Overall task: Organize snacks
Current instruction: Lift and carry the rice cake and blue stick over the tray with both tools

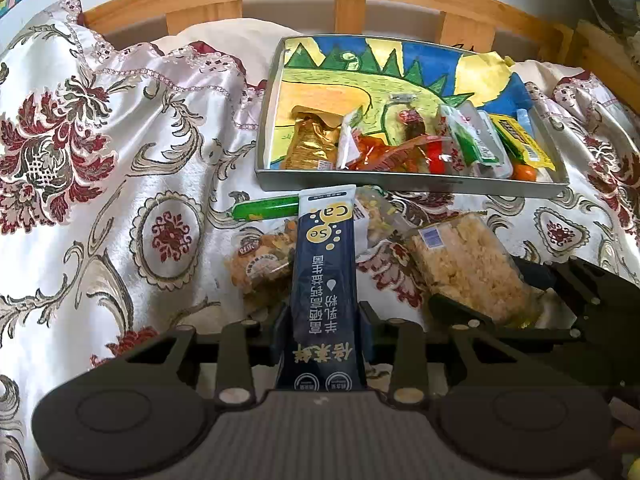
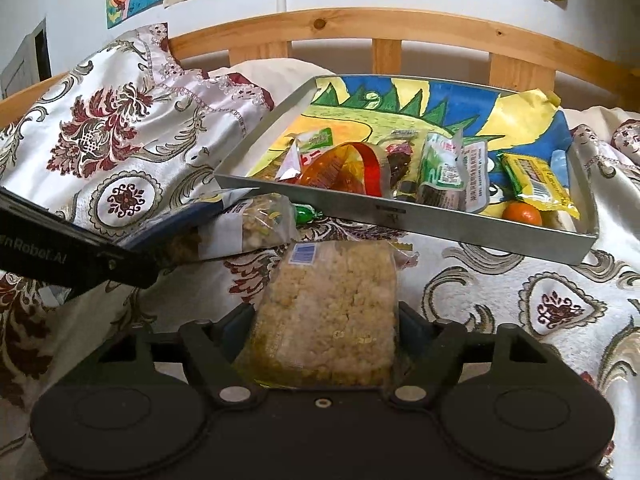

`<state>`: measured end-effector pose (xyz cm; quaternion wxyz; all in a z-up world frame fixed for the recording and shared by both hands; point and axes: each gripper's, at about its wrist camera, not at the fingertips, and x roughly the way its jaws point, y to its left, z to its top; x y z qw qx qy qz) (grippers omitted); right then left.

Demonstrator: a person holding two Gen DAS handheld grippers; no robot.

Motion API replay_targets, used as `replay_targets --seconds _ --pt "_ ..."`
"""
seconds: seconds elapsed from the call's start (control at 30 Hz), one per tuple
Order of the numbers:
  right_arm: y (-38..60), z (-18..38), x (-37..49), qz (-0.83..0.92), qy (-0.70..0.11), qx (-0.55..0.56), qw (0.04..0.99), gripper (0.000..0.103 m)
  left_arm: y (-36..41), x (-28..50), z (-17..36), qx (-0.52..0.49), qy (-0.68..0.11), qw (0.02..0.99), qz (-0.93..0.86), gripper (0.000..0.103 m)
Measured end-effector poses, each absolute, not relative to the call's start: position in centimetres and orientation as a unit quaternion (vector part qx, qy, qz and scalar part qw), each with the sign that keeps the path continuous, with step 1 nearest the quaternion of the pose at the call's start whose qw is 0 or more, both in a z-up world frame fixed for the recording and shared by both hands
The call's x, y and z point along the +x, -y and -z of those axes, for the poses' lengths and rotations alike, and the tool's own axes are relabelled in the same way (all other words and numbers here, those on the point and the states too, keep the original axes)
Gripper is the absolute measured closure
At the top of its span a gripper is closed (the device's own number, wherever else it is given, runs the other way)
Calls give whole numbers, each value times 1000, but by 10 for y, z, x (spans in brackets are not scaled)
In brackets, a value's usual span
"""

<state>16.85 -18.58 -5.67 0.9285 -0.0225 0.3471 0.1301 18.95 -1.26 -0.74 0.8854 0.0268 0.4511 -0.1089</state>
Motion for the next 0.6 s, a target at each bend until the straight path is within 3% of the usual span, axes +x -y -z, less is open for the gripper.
replay_targets --seconds 0.6 --pt "192 48 159 -130 -324 -29 937 28 5 179 5 -23 -454 884 114 64"
